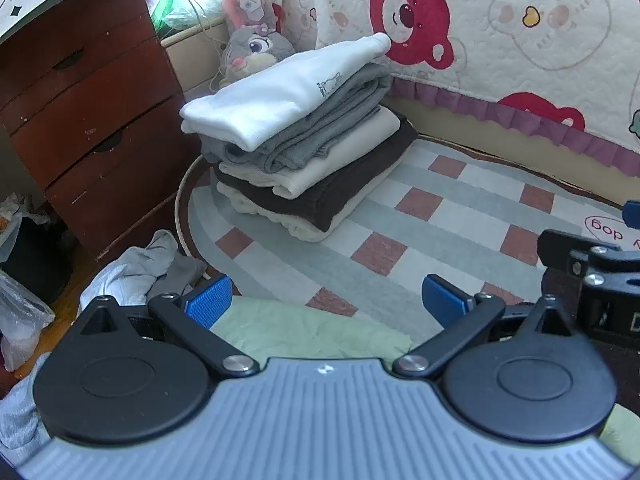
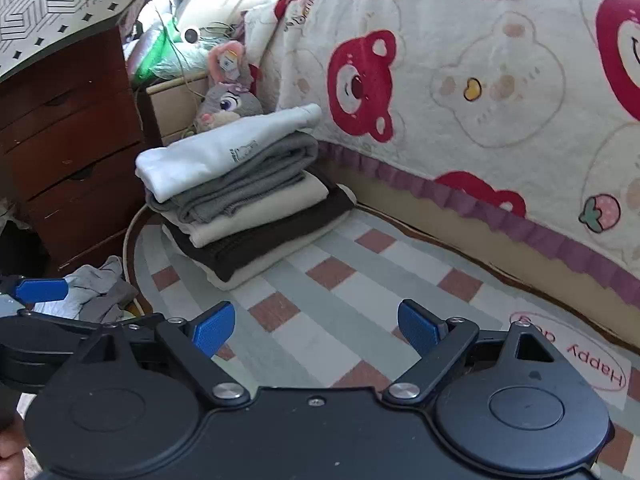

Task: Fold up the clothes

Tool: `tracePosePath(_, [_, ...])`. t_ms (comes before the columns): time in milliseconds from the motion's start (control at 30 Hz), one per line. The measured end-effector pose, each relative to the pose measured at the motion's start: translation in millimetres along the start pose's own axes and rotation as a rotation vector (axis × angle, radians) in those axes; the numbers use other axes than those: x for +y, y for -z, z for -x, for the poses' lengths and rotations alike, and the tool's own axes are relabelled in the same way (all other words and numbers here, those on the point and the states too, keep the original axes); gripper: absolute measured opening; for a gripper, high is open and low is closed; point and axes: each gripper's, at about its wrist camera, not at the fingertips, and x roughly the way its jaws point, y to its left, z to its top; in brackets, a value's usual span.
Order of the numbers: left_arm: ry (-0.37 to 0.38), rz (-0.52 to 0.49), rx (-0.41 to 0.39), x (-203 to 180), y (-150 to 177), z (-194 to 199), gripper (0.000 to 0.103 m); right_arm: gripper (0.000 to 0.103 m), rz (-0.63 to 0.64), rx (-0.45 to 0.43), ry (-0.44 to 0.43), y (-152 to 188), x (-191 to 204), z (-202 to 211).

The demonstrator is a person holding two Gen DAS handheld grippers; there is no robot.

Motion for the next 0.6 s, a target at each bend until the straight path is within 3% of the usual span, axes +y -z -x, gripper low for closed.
tracePosePath(167, [-0.015, -0.016, 0.013, -6.2, 4.5, -4.5, 0.103, 0.091, 0.03, 0.012, 0.063, 3.9, 4.5, 0.0])
tracePosePath(467, [-0.011, -0.014, 0.003, -7.7, 5.8, -1.0, 0.103, 0.091, 0.029, 0.013, 0.094, 5.6, 2.0, 2.1])
tracePosePath(600, [-0.006, -0.027, -0.006, -8.9, 6.1, 2.0, 0.103, 0.091, 0.109, -0.002, 0.176, 6.9, 11.1, 3.6])
